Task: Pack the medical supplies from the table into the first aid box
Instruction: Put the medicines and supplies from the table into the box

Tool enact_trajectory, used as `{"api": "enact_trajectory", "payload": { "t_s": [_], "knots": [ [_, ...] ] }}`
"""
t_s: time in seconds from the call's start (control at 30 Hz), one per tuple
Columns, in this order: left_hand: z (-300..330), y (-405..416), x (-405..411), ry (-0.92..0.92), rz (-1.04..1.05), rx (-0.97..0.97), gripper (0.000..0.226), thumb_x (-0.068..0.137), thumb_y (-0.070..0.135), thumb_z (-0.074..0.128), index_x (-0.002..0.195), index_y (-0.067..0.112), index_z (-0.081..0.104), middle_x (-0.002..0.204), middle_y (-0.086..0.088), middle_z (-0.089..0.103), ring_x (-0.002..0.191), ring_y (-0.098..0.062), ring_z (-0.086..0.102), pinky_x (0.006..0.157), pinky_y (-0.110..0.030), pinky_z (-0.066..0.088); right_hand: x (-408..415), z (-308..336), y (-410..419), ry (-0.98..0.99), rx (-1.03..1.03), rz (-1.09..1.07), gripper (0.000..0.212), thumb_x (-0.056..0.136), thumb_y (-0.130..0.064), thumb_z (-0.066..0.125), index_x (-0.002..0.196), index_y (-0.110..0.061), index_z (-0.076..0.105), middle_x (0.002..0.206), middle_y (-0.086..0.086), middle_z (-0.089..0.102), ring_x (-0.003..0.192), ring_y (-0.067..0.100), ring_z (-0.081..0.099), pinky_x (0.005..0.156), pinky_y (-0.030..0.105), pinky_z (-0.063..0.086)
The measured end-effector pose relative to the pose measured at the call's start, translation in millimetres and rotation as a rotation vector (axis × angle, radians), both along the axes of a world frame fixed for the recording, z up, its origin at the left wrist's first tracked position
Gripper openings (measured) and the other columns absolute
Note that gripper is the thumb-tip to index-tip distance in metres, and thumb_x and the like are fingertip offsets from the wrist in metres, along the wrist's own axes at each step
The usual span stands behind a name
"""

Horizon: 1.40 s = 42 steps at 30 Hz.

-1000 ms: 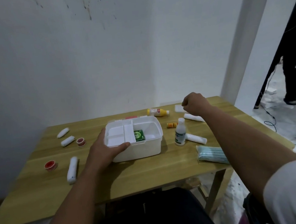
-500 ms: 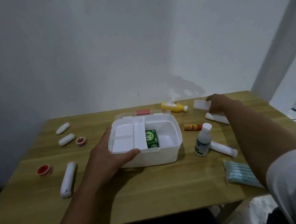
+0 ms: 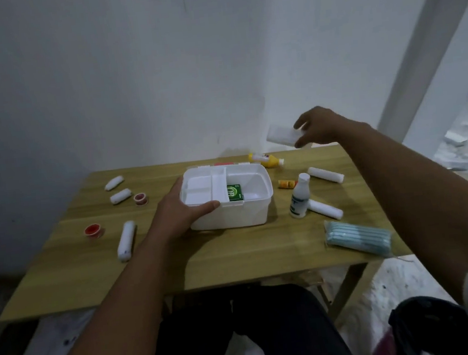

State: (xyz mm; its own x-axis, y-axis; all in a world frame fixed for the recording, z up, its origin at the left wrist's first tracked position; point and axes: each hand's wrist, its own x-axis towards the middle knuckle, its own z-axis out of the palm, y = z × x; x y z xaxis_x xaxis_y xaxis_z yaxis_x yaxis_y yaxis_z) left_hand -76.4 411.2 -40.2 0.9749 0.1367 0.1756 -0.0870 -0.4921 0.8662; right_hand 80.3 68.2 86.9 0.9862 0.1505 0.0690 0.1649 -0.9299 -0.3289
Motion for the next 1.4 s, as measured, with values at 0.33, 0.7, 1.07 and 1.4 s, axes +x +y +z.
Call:
{"api": "enact_trajectory", "payload": {
  "t_s": [0.33, 0.7, 1.07, 1.4],
  "knots": [
    [2, 2, -5, 0.02, 0.023, 0.065, 0.095, 0.065, 0.064, 0.087, 0.148, 0.038, 0.048, 0.14, 0.01, 0.061, 0.122, -0.017, 0.057, 0.09, -0.037, 0.051, -69, -17, 107, 0.068, -0.389, 0.266, 0.052, 0.071, -0.032, 0.091, 0.12, -0.025, 0.074, 0.119, -0.003, 0.069, 0.111, 0.022, 0.063, 0.091, 0.039, 0.053],
    [-5, 2, 2, 0.033, 0.041, 0.08, 0.102, 0.064, 0.065, 0.086, 0.152, 0.036, 0.043, 0.146, 0.004, 0.059, 0.127, -0.021, 0.055, 0.094, -0.041, 0.054, -62, -78, 140, 0.02, -0.049, 0.256, 0.039, 0.066, -0.036, 0.091, 0.1, -0.02, 0.08, 0.1, -0.004, 0.075, 0.093, 0.017, 0.066, 0.082, 0.036, 0.057],
    [-7, 1, 4, 0.03, 0.06, 0.094, 0.106, 0.062, 0.068, 0.085, 0.153, 0.036, 0.042, 0.146, 0.004, 0.059, 0.128, -0.023, 0.055, 0.098, -0.045, 0.053, -67, -80, 144, -0.044, 0.071, 0.276, 0.042, 0.071, -0.031, 0.09, 0.103, -0.008, 0.074, 0.101, 0.006, 0.073, 0.092, 0.023, 0.067, 0.08, 0.037, 0.057],
    [-3, 0, -1, 0.037, 0.026, 0.046, 0.093, 0.068, 0.06, 0.087, 0.148, 0.033, 0.047, 0.145, 0.005, 0.058, 0.121, -0.018, 0.054, 0.088, -0.037, 0.05, -86, -45, 80, -0.242, 0.148, 0.19, 0.024, 0.085, -0.03, 0.079, 0.104, -0.016, 0.077, 0.106, 0.001, 0.077, 0.097, 0.017, 0.07, 0.09, 0.034, 0.055]
  ]
}}
